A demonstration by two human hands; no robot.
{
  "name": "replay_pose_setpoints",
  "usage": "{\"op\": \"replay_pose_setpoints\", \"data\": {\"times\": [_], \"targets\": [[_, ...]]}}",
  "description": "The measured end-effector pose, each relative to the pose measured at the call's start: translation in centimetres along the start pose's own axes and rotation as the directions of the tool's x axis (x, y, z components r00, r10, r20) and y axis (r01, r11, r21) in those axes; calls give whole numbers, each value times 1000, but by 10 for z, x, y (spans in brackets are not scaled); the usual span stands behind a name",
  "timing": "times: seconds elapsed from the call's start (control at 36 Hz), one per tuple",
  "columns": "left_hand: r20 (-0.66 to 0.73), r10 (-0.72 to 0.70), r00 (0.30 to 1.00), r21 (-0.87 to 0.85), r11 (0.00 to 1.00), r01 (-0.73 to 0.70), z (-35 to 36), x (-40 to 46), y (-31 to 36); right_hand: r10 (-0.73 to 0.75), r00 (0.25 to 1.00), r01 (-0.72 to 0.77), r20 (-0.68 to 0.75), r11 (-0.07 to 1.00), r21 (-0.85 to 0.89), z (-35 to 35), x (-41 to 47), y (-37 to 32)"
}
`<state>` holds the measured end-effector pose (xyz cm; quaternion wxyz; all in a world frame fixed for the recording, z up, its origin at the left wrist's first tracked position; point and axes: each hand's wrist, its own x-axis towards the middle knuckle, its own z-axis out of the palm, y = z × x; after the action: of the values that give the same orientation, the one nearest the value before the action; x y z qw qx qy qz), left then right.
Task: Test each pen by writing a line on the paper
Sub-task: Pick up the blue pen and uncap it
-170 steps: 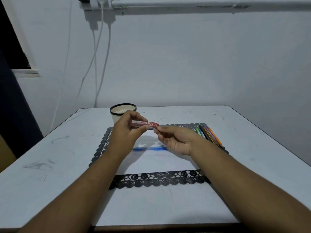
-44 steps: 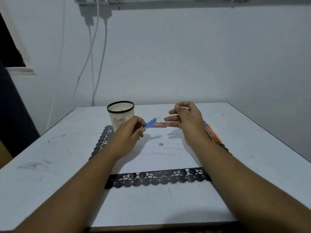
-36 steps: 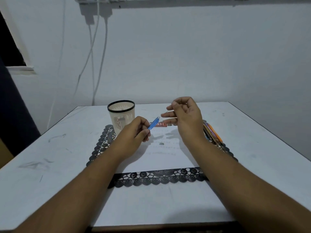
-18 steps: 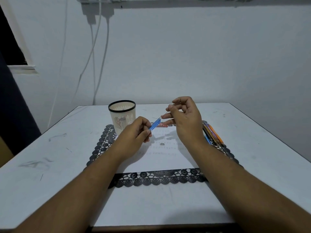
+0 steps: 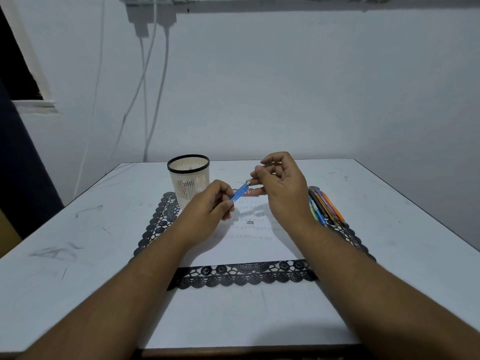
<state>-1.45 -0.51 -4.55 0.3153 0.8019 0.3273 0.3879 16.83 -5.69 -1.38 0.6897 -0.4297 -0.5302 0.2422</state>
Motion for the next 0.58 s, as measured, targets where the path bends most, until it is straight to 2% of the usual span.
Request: {"op": "replay_pose_setpoints", "data": {"times": [0.22, 0.58], "targets": [[3, -4, 1000, -3, 1000, 4, 0, -1, 1, -44, 998, 44, -40, 999, 8, -3, 2, -2], [5, -6, 1000, -17, 1000, 6, 1, -1, 1, -26, 1000, 25, -9, 999, -31, -1, -1, 1]]}}
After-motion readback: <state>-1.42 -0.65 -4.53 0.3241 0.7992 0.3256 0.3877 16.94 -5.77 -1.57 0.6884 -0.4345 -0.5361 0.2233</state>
